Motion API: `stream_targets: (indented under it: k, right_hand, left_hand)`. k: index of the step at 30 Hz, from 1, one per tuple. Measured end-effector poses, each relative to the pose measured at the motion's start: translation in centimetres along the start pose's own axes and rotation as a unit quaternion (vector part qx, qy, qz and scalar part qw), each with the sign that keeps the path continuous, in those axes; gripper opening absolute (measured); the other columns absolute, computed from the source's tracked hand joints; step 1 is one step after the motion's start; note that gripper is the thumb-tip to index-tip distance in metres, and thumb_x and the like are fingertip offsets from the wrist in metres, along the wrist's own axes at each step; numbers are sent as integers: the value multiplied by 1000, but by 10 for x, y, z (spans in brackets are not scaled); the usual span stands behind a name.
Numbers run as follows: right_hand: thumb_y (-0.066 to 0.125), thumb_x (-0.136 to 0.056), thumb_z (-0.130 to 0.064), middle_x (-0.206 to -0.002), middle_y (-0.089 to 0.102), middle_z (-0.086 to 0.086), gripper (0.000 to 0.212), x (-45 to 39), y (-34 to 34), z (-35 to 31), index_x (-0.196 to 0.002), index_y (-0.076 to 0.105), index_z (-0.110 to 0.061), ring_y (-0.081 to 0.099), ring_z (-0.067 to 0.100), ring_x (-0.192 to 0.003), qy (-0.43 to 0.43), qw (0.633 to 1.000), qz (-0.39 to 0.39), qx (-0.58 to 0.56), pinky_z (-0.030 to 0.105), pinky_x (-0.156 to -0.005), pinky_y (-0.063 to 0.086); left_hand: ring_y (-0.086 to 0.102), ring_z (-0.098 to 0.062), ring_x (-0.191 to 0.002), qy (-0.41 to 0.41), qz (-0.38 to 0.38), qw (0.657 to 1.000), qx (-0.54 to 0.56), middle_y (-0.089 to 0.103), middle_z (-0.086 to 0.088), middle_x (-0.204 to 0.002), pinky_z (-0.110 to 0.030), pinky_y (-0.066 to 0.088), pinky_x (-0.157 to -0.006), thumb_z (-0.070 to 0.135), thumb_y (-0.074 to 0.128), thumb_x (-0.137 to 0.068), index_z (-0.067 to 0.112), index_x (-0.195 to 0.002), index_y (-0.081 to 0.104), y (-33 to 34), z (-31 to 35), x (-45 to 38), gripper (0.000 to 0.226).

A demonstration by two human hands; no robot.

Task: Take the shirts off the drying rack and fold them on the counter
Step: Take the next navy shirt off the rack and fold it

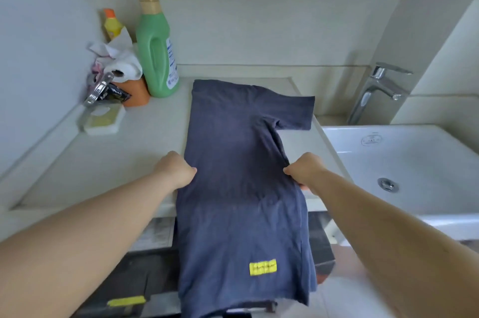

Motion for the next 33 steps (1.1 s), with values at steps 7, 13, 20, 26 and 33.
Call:
stream_targets:
  k: [7, 13, 20, 26, 33]
  right_hand:
    - [59, -88, -38, -80, 60, 6, 33, 74, 8, 46, -87, 58, -5, 57, 23, -69, 32, 995, 48, 77, 26, -59, 41]
    - [73, -82, -13, -87, 63, 7, 28, 97, 57, 80, -107, 65, -2, 57, 18, -73, 37, 983, -99, -153, 25, -64, 43]
    - [69, -85, -17, -106, 70, 7, 32, 110, 78, 102, -114, 63, -5, 65, 26, -99, 17, 971, -142, -192, 37, -90, 52]
    - [63, -87, -8, -100, 62, 12, 22, 129, 84, 131, -107, 55, -5, 60, 27, -87, 2, 989, -151, -6, 35, -72, 51]
    - [54, -82, -4, -62, 57, 14, 17, 112, 44, 115, -65, 57, -5, 56, 27, -65, 42, 995, -85, 13, 31, -60, 44]
  left_hand:
    - [55, -34, -104, 47, 23, 998, 30, 58, -16, -116, -29, 36, -76, 28, 37, -101, 2, -114, 55, 2, -24, 46, 34]
    - [53, -31, -76, 49, 75, 984, 154, 54, -8, -73, -32, 35, -59, 34, 51, -95, 9, -72, 48, 8, -53, 74, 34]
    - [60, -21, -105, -45, -209, 889, 406, 64, 0, -115, -37, 46, -92, 27, 59, -94, 17, -116, 58, 72, -94, 121, 24]
    - [59, -23, -93, 29, -95, 982, 159, 59, -6, -114, -33, 48, -79, 25, 49, -98, 12, -122, 48, 83, -112, 154, 27]
    - [64, -32, -81, 10, -36, 997, 66, 67, -16, -87, -35, 50, -69, 11, 58, -86, 7, -86, 52, 37, -93, 149, 7]
Point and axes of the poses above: each hand's wrist, its own x-axis away from the middle knuckle, its own y-axis out of the palm, z = x × y, the point moved 5 cm from there along -x, towards the middle knuckle
